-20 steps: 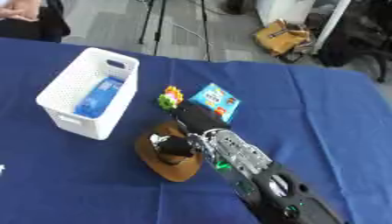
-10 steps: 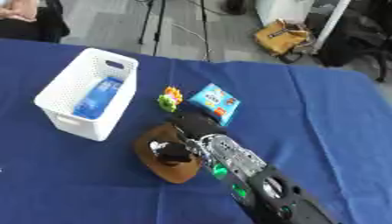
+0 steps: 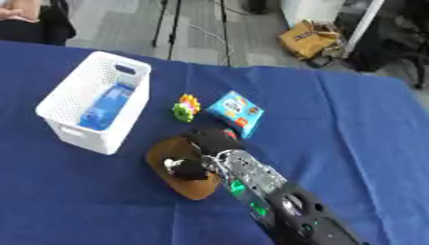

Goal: Pick up objects on the table and place them in the box.

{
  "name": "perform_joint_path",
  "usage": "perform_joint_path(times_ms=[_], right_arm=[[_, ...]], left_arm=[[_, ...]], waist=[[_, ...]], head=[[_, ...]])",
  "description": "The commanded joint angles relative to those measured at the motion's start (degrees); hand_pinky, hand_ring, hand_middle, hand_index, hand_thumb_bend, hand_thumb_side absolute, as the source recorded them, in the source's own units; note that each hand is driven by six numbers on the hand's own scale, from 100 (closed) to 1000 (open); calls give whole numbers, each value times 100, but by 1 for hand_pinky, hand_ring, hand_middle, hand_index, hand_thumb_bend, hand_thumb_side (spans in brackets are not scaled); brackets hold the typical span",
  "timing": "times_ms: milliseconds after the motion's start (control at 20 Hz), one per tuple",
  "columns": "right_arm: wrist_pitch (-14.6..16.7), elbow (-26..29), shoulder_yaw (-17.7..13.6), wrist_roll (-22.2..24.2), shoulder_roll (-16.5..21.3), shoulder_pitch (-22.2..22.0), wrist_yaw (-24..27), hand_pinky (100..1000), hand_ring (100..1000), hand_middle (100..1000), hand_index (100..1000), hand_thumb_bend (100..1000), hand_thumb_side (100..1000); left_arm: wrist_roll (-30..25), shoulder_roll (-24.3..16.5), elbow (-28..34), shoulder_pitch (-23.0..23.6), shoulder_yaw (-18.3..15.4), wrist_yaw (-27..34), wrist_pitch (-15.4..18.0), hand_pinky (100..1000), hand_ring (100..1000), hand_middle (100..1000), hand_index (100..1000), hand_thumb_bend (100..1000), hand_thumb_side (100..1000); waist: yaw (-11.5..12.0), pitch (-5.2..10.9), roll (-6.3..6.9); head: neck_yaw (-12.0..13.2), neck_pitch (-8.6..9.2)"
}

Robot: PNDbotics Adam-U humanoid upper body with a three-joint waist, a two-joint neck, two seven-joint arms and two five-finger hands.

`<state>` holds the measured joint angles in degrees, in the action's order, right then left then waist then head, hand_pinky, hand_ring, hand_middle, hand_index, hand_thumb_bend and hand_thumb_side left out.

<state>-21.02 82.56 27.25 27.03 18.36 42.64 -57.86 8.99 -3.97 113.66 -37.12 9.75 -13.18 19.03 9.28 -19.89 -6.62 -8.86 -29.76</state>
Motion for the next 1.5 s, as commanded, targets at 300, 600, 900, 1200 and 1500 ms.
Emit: perform_joint_path(times_ms=[300,600,900,1200,1500], right_arm=[[118,-27,-6,8,68,128,92,778,935,888,996,351,998],[220,15,22,112,99,113,40,779,948,884,978,348,991],[285,70,13,248,141,72,32,719,924,866,950,306,902],[305,154,45,634,195,48,-60,693,924,869,955,371,633],[276,171,11,928,200,60,-144,673,928,873,952,427,510]], left_arm=[[-25,41,93,-138,30,27,7,930,871,803,788,100,1000],[-25,42,93,-121,28,23,12,931,866,799,785,100,1000],[-23,62,93,-121,25,13,24,933,862,796,782,100,1000],[14,69,93,-87,10,20,28,954,862,794,781,100,1000],[60,87,93,-89,13,46,36,976,861,790,778,100,1000]], waist=[[30,75,31],[-4,80,18],[-37,93,22],[-79,129,25],[-80,122,38]], head=[[-48,79],[-46,74],[-44,69],[-29,51],[-57,61]])
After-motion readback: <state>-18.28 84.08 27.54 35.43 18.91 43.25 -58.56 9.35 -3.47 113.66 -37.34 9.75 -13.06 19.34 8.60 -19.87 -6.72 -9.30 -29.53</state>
